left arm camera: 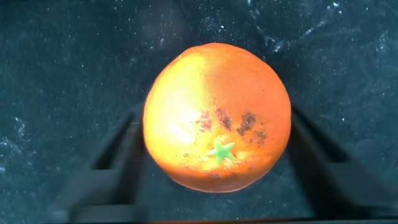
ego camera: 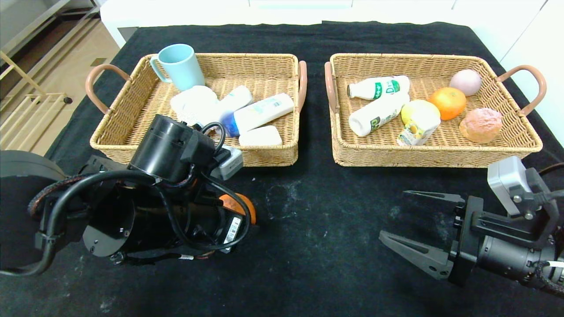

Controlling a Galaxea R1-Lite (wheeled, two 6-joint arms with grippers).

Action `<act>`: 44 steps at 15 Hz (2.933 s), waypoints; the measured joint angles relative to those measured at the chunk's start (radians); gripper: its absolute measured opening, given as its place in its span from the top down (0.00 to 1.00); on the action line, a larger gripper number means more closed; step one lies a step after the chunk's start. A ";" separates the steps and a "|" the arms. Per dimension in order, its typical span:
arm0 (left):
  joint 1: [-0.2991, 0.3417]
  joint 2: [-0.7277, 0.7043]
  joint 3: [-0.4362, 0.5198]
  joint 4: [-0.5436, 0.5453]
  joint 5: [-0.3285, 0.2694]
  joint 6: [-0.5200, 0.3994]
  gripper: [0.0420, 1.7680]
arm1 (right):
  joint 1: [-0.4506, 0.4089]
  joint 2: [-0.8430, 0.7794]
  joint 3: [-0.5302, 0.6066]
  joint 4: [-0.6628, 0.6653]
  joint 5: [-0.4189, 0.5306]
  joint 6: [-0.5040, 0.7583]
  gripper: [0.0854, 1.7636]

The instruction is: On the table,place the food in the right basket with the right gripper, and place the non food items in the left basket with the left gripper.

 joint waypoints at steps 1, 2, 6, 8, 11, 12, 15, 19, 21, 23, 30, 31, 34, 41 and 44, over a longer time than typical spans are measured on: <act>0.000 0.000 0.003 -0.002 0.000 0.000 0.32 | 0.000 0.000 0.000 0.000 0.000 0.000 0.03; 0.000 0.000 0.005 -0.002 0.001 0.000 0.33 | 0.000 -0.001 0.000 0.000 0.001 0.000 0.03; 0.000 0.000 0.008 -0.003 0.002 0.000 0.34 | -0.001 0.001 -0.003 -0.001 0.001 0.000 0.03; -0.001 0.001 0.009 -0.002 0.002 0.000 0.34 | -0.003 0.002 -0.004 -0.001 0.000 0.000 0.03; -0.008 0.002 0.012 -0.003 0.008 0.000 0.35 | -0.003 0.002 -0.004 -0.001 0.000 0.000 0.03; -0.010 0.002 0.013 -0.003 0.009 0.000 0.35 | -0.003 0.002 -0.004 -0.001 0.000 0.000 0.03; -0.010 -0.006 0.013 0.001 0.006 0.000 0.35 | -0.007 -0.001 -0.005 -0.012 -0.001 0.002 0.03; -0.027 -0.047 -0.004 0.001 -0.060 0.010 0.35 | -0.039 -0.044 -0.020 -0.039 0.007 0.013 0.03; -0.050 -0.070 -0.010 0.000 -0.101 0.018 0.35 | -0.066 -0.070 -0.036 -0.039 0.010 0.014 0.03; -0.089 -0.073 -0.016 -0.032 -0.118 0.021 0.35 | -0.105 -0.096 -0.060 -0.033 0.014 0.023 0.03; -0.240 0.076 -0.169 -0.115 -0.135 0.068 0.35 | -0.188 -0.153 -0.105 -0.032 0.016 0.039 0.03; -0.259 0.110 -0.211 -0.117 -0.135 0.068 0.35 | -0.200 -0.160 -0.111 -0.033 0.016 0.038 0.03; -0.286 0.194 -0.314 -0.121 -0.156 0.066 0.35 | -0.256 -0.174 -0.136 -0.033 0.017 0.039 0.03; -0.294 0.307 -0.431 -0.144 -0.202 0.053 0.35 | -0.358 -0.178 -0.182 -0.039 0.017 0.043 0.03; -0.295 0.345 -0.436 -0.165 -0.198 0.035 0.35 | -0.391 -0.179 -0.194 -0.037 0.046 0.062 0.03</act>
